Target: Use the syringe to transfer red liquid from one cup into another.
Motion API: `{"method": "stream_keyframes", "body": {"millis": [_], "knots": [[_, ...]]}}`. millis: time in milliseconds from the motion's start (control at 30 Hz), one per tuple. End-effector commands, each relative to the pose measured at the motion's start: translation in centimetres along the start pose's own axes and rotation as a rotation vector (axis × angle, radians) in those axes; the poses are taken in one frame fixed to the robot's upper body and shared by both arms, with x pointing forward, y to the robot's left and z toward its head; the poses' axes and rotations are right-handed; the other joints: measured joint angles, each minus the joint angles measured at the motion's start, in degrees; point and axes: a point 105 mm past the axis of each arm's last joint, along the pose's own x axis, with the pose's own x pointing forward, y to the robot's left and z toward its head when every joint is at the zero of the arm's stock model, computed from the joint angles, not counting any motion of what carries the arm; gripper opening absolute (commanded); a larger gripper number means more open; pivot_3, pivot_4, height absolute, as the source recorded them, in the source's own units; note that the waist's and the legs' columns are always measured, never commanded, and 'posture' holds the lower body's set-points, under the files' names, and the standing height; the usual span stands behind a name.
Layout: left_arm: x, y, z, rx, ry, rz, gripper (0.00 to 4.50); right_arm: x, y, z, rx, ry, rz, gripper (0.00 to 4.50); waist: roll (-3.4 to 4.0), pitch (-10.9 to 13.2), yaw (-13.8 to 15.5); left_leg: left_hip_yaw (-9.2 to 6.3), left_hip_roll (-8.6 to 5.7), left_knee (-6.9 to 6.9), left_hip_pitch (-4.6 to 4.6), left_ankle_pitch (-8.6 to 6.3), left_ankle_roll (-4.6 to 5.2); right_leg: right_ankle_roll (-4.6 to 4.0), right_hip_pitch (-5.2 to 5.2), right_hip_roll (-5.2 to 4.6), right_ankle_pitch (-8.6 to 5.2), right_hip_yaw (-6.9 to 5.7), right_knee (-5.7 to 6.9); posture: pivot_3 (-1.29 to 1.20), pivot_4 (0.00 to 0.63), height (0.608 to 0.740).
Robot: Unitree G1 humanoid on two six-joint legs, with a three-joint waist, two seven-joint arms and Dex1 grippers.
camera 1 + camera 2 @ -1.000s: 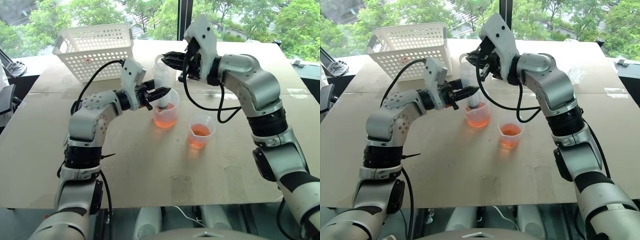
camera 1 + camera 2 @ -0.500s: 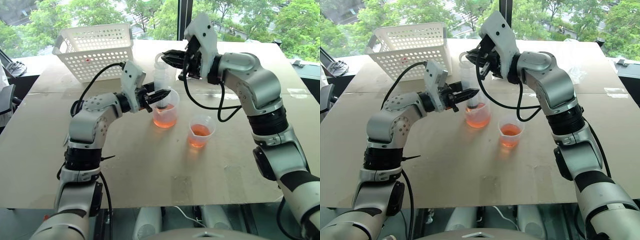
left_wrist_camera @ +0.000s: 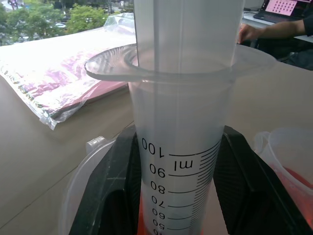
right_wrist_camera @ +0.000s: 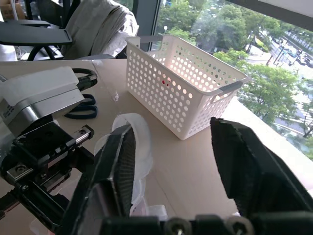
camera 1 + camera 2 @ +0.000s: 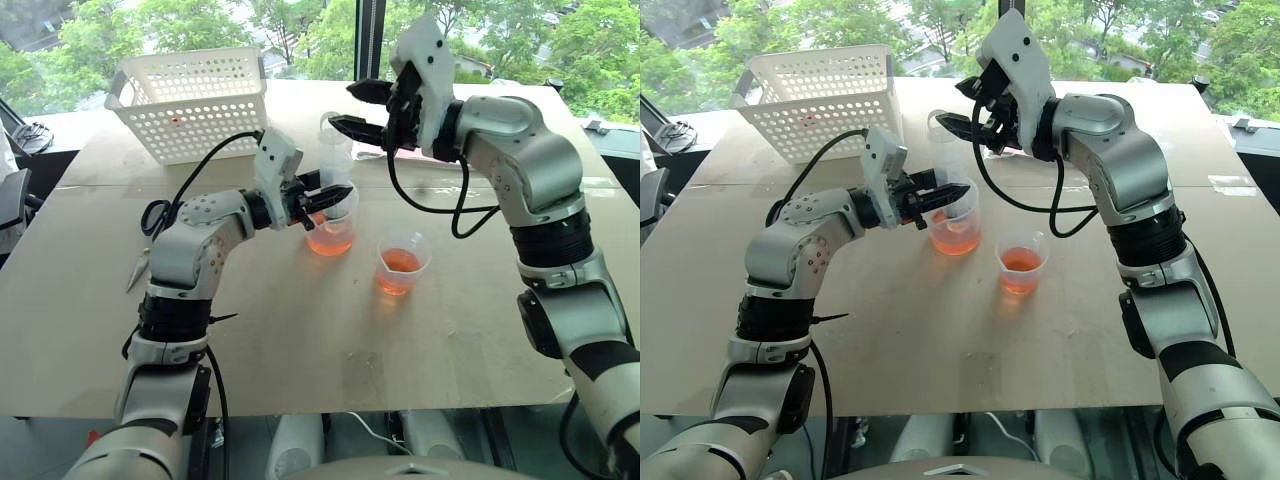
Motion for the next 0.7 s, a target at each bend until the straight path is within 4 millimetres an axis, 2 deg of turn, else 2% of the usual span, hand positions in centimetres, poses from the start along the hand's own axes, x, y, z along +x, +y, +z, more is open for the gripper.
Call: {"method": "stream_keyframes", "body": {"millis": [33, 267, 533, 700], "knots": [[-0.1, -0.3, 2.4, 0.012, -0.080, -0.011, 1.44, -2.3, 0.2, 2.2, -0.017, -0.106, 0.026, 3.66, 0.00, 0.0, 0.1, 0.00, 0.00, 0.00, 0.00, 0.00, 0.00, 0.00, 0.00, 0.00, 0.00, 0.00, -0.01, 0.00, 0.150, 0.740], [-0.9, 1.1, 3.0, -0.084, -0.133, 0.049, 1.44, -5.3, 1.0, 1.7, 0.023, -0.154, 0.035, 3.66, 0.00, 0.0, 0.0, -0.01, 0.00, 0.00, 0.00, 0.00, 0.00, 0.00, 0.00, 0.00, 0.00, 0.00, 0.00, 0.00, 0.150, 0.740], [-2.0, 3.3, 3.1, -0.101, -0.157, 0.131, 1.44, -7.1, 1.6, 0.2, 0.054, -0.147, -0.007, 3.66, 0.00, 0.0, 0.1, 0.00, -0.01, 0.01, 0.01, 0.00, 0.00, 0.01, 0.01, 0.00, 0.00, 0.01, 0.01, 0.00, 0.150, 0.740], [-2.9, 5.2, 4.6, -0.287, -0.249, 0.223, 1.44, -8.6, 2.5, -1.0, 0.095, -0.139, -0.014, 3.66, -0.02, 0.0, 0.3, -0.08, 0.00, 0.03, -0.02, 0.00, 0.00, 0.01, 0.03, -0.01, 0.00, -0.05, -0.03, 0.00, 0.150, 0.740]]}}
